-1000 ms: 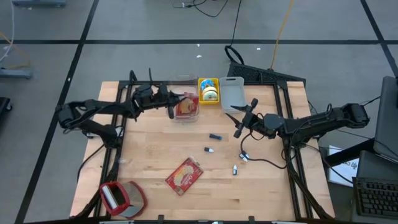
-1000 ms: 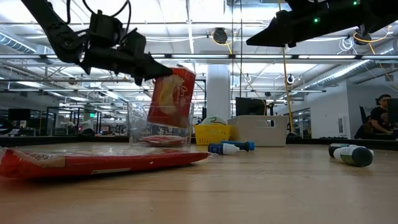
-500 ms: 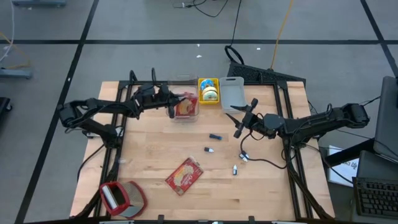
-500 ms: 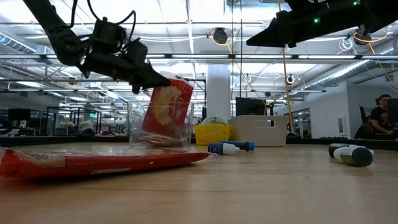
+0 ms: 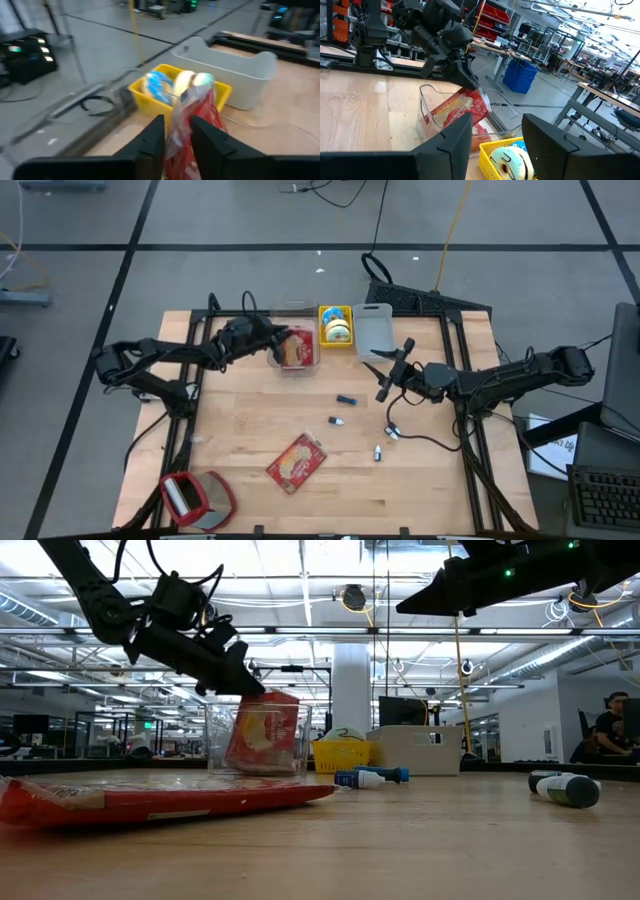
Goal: Pick & Place Food Item
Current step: Stack the right red popcorn bag on top of the other red popcorn bag in the clear bin, then stack the red popcorn bag on top of the other red popcorn bags in the clear bin
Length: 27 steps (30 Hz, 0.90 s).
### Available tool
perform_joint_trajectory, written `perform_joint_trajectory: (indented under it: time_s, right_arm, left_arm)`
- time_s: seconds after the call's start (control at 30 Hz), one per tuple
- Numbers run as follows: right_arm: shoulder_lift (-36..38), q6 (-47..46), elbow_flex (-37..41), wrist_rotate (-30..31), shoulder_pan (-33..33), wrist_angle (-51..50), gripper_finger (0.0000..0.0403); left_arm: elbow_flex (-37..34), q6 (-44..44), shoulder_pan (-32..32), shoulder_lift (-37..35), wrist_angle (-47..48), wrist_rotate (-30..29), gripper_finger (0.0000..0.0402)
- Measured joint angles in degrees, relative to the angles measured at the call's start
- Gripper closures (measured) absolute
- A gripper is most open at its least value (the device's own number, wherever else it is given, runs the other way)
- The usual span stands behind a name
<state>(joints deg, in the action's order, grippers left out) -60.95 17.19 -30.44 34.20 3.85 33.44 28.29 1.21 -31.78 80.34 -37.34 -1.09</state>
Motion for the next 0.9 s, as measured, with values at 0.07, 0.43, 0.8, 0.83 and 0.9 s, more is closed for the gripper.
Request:
perform_joint_trajectory:
  time_s: [0.07,0.43,0.8,0.83,0.9]
  right_arm:
    - [0.00,0.00,0.00,0.00,0.00,-0.01,0.0238]
    - [0.00,-0.02,0.00,0.00,0.01,-0.03,0.0238]
    - [-0.04,-0.04,0.00,0.00,-0.01,-0.03,0.0240]
    - [-0.04,-0.04,0.00,0.00,-0.01,-0.02,0.0240]
    - [-0.04,-0.04,0.00,0.00,0.00,-0.03,0.0240]
  left_arm:
    - [0.00,-0.04,0.50,0.00,-0.28,-3.36,0.0283]
    - [0.20,-0.91,4.83,-4.21,-0.90,-8.38,0.0161]
    - [0.22,-2.43,19.87,-17.67,2.32,-7.73,0.0149]
    - [0.30,-2.42,22.32,-18.61,3.39,-7.23,0.0149]
    - [1.64,-2.04,28.13,-19.77,8.34,-6.84,0.0149]
